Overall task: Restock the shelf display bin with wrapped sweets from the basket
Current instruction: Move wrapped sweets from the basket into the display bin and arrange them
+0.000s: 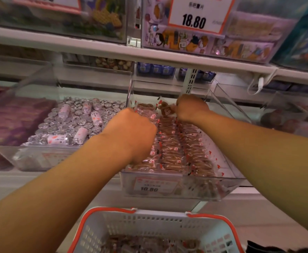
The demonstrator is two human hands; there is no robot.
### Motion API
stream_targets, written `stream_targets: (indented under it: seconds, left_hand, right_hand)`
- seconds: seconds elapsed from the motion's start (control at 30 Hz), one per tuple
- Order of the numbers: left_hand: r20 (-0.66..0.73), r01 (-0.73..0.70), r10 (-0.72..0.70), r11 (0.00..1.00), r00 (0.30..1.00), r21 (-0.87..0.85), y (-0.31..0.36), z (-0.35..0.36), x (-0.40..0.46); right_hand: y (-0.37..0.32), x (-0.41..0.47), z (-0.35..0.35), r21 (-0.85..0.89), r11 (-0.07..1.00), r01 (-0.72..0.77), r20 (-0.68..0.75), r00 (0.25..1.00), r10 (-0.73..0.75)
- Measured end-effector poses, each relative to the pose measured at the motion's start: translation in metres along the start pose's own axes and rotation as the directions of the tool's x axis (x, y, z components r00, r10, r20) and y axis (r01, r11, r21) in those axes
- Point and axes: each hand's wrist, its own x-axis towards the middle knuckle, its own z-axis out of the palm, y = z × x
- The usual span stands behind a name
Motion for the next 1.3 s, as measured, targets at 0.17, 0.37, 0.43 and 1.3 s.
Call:
stream_targets:
  seconds: [0.17, 0.37, 0.43, 1.3]
  left_hand:
    - [-0.012, 0.018, -0.018, 1.000, 1.000, -0.020, 0.001, 0.000, 0.002]
    - [-0.031, 0.029, -0.029, 1.000, 0.999, 0.005, 0.003, 0.000, 0.003]
    - [-0.029, 0.025, -0.025, 0.999, 0.999, 0.021, 0.004, -0.001, 0.003]
    - [-0.053, 0.016, -0.014, 1.000, 0.999, 0.021, 0.005, -0.003, 0.002]
  right_hand:
    - [0.004, 0.004, -0.005, 0.033, 0.994, -0.107, -0.018, 0.994, 0.108]
    - [-0.007, -0.004, 0.004, -0.095, 0.992, 0.078, -0.119, 0.989, -0.090]
    - [-0.010, -0.004, 0.008, -0.086, 0.991, 0.100, -0.127, 0.986, -0.111]
    - [-0.013, 0.002, 0.004, -0.086, 0.982, 0.166, -0.241, 0.953, -0.182]
